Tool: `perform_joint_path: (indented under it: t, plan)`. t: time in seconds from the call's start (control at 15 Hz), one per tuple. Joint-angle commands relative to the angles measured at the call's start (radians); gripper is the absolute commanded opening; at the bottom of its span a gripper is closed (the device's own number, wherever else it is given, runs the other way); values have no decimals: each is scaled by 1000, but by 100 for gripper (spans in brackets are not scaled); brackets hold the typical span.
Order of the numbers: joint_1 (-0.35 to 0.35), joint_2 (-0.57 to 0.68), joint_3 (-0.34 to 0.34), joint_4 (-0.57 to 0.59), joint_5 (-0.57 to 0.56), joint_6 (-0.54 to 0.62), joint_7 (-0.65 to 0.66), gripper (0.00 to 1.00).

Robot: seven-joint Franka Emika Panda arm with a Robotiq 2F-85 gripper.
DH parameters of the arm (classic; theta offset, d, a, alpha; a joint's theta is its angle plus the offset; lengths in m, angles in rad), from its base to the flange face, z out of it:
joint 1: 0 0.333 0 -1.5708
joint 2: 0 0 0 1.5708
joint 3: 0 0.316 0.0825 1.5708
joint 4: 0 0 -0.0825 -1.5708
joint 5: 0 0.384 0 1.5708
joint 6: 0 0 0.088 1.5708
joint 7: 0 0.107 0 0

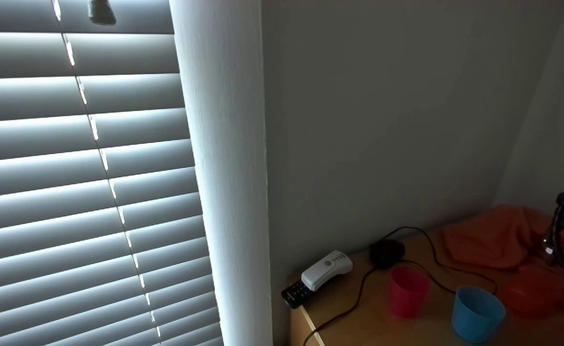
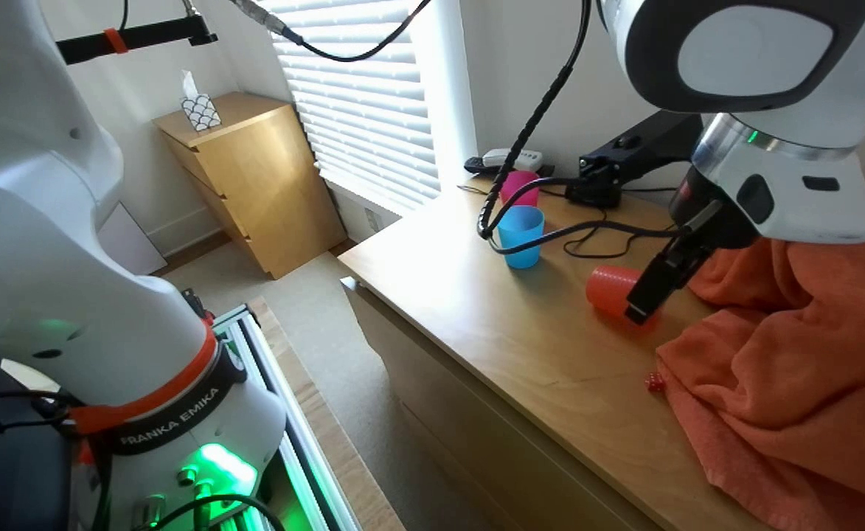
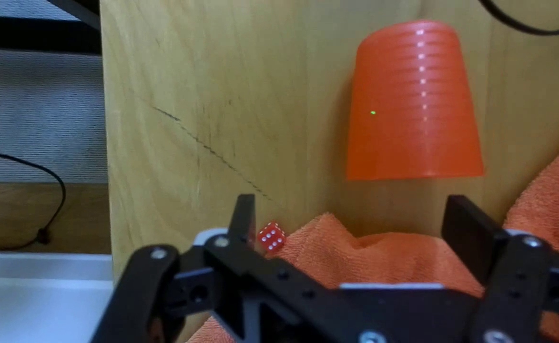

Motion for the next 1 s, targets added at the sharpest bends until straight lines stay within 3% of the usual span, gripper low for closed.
perform_joint_path:
  t: [0.0, 0.73, 0.93]
  plan:
    - [-17, 94, -4, 104, 16, -126, -1, 100]
    - [-40, 234, -19, 242, 33, -360, 176, 100]
    - [-38, 245, -29, 252, 31, -355, 236, 100]
